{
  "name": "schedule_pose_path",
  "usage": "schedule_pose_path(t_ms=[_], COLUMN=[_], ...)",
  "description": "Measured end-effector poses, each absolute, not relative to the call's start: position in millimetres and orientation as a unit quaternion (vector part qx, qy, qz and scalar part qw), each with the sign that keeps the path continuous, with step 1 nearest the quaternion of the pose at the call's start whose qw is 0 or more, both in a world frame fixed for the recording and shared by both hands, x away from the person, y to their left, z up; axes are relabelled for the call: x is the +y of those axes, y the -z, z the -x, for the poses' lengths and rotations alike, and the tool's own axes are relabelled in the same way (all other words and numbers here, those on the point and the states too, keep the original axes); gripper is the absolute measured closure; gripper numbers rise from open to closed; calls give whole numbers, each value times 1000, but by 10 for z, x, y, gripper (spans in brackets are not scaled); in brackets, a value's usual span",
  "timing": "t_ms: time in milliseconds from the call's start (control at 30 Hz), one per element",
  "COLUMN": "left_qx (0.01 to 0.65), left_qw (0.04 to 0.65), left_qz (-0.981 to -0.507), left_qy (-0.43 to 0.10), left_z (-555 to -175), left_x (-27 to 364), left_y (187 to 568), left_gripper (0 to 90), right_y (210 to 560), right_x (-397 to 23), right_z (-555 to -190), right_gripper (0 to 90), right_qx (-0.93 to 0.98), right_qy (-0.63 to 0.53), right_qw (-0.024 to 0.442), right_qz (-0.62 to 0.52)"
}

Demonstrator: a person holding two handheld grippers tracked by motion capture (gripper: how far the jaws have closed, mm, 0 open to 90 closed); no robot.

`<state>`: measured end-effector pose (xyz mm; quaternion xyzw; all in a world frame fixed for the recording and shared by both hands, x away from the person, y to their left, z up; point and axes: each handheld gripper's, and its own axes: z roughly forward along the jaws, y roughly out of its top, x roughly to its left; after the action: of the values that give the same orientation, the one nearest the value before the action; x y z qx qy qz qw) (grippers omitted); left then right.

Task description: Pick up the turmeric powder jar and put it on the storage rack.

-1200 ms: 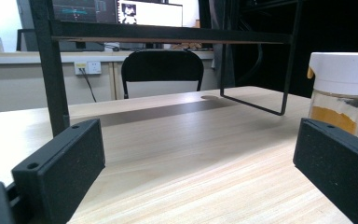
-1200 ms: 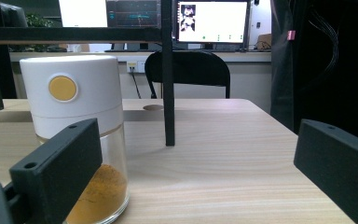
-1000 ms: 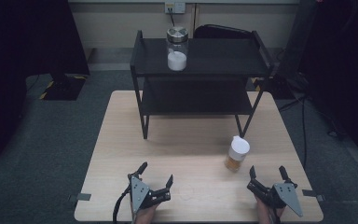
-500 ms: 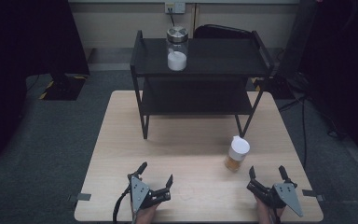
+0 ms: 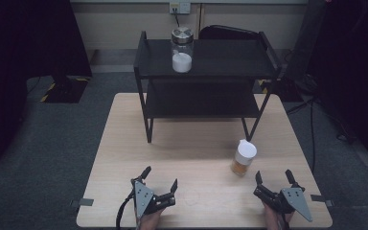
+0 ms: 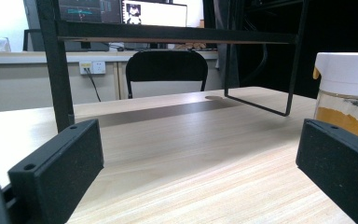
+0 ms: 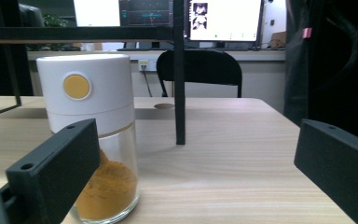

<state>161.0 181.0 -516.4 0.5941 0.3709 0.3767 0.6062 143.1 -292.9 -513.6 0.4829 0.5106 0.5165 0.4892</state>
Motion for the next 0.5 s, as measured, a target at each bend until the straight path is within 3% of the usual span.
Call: schedule_pose_path(t_ms=[500], left_qx=[377], left_qw=[603], left_qz=[-590], left_qy=[-383], left_z=[-1600], left_x=[1779], left_y=[5165], left_gripper=[1], right_y=[4844], right_x=[-2795], right_z=[-1602], right_gripper=[4], right_qx=[534], right_qy=[-562], right_qw=[463], right_qz=[-431])
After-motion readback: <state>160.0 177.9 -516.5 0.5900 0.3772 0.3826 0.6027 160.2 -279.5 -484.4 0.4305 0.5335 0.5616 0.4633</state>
